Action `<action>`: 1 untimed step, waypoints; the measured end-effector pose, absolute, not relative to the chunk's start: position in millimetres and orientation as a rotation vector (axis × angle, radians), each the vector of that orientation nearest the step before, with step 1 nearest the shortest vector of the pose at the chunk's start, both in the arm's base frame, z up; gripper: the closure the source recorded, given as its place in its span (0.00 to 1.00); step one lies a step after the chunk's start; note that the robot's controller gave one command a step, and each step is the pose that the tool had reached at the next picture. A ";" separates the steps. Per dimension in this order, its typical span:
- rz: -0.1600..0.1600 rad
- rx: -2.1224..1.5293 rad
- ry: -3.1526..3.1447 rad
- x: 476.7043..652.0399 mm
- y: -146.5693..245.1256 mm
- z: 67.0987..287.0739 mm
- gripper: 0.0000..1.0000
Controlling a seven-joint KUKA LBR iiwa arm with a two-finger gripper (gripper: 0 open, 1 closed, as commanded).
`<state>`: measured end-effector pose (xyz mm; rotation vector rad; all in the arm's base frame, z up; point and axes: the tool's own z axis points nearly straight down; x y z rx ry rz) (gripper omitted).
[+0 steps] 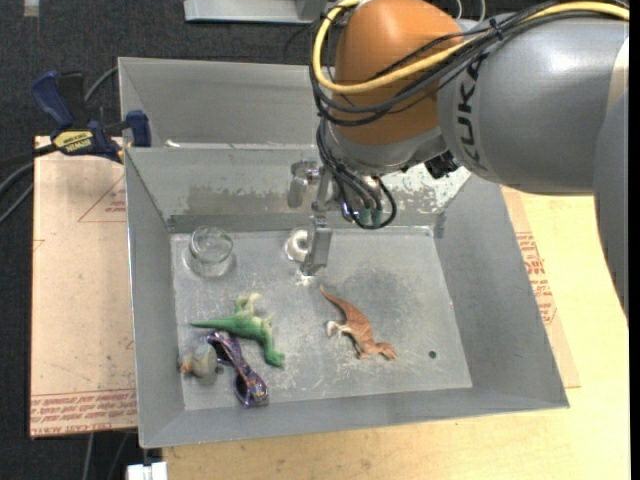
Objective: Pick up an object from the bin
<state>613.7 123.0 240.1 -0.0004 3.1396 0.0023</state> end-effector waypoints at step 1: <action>0.002 -0.300 3.134 568.7 55.6 182.8 0.00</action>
Offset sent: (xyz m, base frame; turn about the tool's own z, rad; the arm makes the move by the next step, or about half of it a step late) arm -0.0415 -0.0637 -0.0978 -0.1892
